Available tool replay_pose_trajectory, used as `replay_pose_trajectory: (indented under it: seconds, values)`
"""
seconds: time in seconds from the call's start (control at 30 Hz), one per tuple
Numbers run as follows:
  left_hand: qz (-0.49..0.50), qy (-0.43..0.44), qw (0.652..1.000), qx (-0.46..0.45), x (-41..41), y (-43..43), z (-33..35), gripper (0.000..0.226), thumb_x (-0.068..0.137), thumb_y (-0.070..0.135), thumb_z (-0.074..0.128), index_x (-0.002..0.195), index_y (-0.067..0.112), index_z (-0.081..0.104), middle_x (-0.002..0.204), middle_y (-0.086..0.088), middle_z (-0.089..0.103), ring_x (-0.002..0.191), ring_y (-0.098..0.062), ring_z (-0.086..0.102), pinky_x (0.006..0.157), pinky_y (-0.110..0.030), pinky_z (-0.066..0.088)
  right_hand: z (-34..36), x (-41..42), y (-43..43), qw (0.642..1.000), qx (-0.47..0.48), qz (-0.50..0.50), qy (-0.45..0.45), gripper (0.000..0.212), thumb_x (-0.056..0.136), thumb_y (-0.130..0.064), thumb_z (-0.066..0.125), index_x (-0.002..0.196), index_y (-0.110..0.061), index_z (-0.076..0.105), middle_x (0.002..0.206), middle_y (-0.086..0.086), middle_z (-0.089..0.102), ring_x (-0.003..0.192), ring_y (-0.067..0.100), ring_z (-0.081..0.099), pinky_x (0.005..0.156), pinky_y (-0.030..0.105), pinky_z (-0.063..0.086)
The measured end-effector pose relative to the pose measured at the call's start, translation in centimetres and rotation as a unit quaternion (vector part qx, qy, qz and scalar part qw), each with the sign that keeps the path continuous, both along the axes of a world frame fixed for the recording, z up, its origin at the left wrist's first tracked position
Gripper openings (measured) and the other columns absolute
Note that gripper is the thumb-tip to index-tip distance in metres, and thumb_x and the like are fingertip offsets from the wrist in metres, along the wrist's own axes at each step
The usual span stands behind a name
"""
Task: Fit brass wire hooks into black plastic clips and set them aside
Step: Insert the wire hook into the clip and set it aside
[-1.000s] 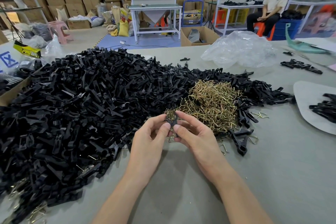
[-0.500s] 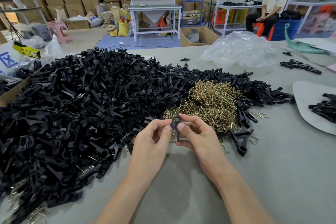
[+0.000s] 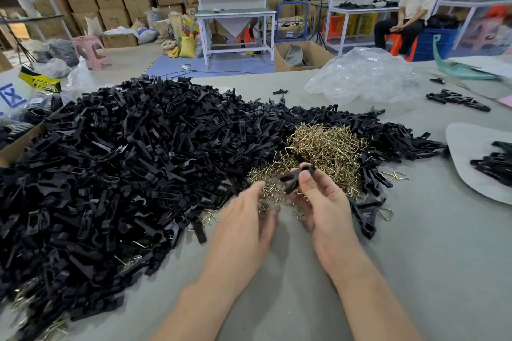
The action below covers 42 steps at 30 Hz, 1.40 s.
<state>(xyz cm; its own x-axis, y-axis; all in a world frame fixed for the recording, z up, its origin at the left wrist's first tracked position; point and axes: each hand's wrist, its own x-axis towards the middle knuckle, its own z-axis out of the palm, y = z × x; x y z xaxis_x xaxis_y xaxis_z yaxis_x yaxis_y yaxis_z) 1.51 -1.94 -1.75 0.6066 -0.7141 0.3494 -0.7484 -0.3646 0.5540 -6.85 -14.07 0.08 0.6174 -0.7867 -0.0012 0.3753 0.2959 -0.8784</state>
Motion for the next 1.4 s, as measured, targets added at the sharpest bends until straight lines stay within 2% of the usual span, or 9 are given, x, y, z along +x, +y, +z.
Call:
replay_pose_trajectory:
  seconds: [0.13, 0.27, 0.37, 0.67, 0.8, 0.97, 1.1, 1.27, 1.4]
  values:
    - [0.005, -0.082, 0.990, 0.113, 0.2, -1.4, -0.3, 0.054, 0.102, 0.055, 0.036, 0.151, 0.033, 0.033, 0.151, 0.013, 0.039, 0.137, -0.012, 0.033, 0.112, -0.030, 0.025, 0.1, -0.2, -0.4, 0.998, 0.047, -0.047, -0.015, 0.024, 0.076, -0.030, 0.071, 0.096, -0.016, 0.071, 0.092, -0.005, 0.075, 0.075, 0.004, 0.067, 0.071, 0.024, 0.057]
    - [0.020, -0.121, 0.988, 0.094, -0.2, -1.6, -0.4, 0.029, 0.100, 0.044, 0.051, 0.122, 0.030, 0.064, 0.120, 0.008, 0.058, 0.108, -0.021, 0.052, 0.093, -0.036, 0.041, 0.0, -0.1, -0.4, 0.998, 0.050, -0.037, -0.011, 0.020, 0.080, -0.028, 0.070, 0.096, -0.016, 0.072, 0.096, -0.002, 0.074, 0.077, 0.006, 0.066, 0.068, 0.023, 0.058]
    - [0.011, -0.129, 0.987, 0.092, 0.0, -1.5, -0.7, 0.024, 0.103, 0.036, 0.047, 0.108, 0.024, 0.066, 0.108, 0.005, 0.056, 0.098, -0.020, 0.048, 0.089, -0.036, 0.043, 0.0, -0.2, -0.2, 0.999, 0.043, -0.027, 0.004, 0.023, 0.078, -0.030, 0.071, 0.095, -0.015, 0.074, 0.093, -0.002, 0.073, 0.072, 0.006, 0.064, 0.068, 0.023, 0.057]
    - [-0.007, -0.128, 0.991, 0.038, -0.2, -0.6, 0.0, 0.030, 0.091, 0.009, 0.064, 0.116, 0.026, 0.066, 0.098, 0.006, 0.054, 0.092, -0.018, 0.048, 0.082, -0.030, 0.044, 0.2, -0.3, 0.0, 0.997, 0.061, 0.040, -0.007, 0.016, 0.082, -0.028, 0.069, 0.091, -0.018, 0.077, 0.088, 0.004, 0.072, 0.079, 0.014, 0.067, 0.076, 0.028, 0.057]
    - [0.044, 0.043, 0.987, -0.152, -0.1, -0.4, 1.4, 0.015, 0.093, 0.017, 0.068, 0.096, 0.031, 0.072, 0.091, 0.015, 0.062, 0.092, -0.009, 0.054, 0.080, -0.021, 0.042, 0.5, -0.3, 0.3, 0.988, 0.101, 0.118, -0.021, 0.022, 0.087, -0.021, 0.065, 0.103, -0.008, 0.074, 0.106, 0.018, 0.071, 0.095, 0.025, 0.067, 0.097, 0.041, 0.056]
    - [0.068, 0.262, 0.920, -0.283, -0.4, -0.1, 2.4, 0.019, 0.089, 0.021, 0.072, 0.097, 0.038, 0.074, 0.087, 0.017, 0.072, 0.081, 0.003, 0.064, 0.072, -0.007, 0.043, 1.0, -0.4, 0.7, 0.974, 0.147, 0.157, -0.072, 0.039, 0.089, -0.017, 0.064, 0.121, 0.003, 0.061, 0.125, 0.028, 0.065, 0.101, 0.031, 0.069, 0.090, 0.041, 0.060]
    - [0.083, 0.318, 0.885, -0.330, -0.2, 0.0, 2.7, 0.013, 0.090, 0.020, 0.072, 0.090, 0.031, 0.077, 0.083, 0.016, 0.075, 0.076, 0.006, 0.065, 0.070, -0.007, 0.045, 1.0, -0.5, 0.8, 0.963, 0.156, 0.209, -0.067, 0.032, 0.090, -0.022, 0.064, 0.115, -0.003, 0.066, 0.129, 0.027, 0.064, 0.112, 0.035, 0.068, 0.089, 0.043, 0.059]
    - [0.068, 0.366, 0.861, -0.347, 0.1, 0.3, 2.8, 0.008, 0.090, 0.022, 0.071, 0.092, 0.026, 0.078, 0.086, 0.008, 0.077, 0.082, 0.000, 0.069, 0.072, -0.008, 0.047, 0.8, -0.4, 0.9, 0.957, 0.152, 0.241, -0.054, 0.054, 0.095, -0.019, 0.061, 0.139, 0.009, 0.047, 0.136, 0.029, 0.058, 0.121, 0.035, 0.064, 0.100, 0.047, 0.054]
    - [0.051, 0.418, 0.827, -0.374, -0.1, 0.2, 3.2, 0.013, 0.081, 0.033, 0.073, 0.091, 0.030, 0.079, 0.090, 0.004, 0.078, 0.086, -0.002, 0.070, 0.074, -0.009, 0.049, 0.7, -0.5, 0.8, 0.959, 0.135, 0.245, -0.044, 0.053, 0.092, -0.020, 0.064, 0.136, 0.007, 0.052, 0.131, 0.027, 0.063, 0.120, 0.034, 0.065, 0.104, 0.054, 0.050]
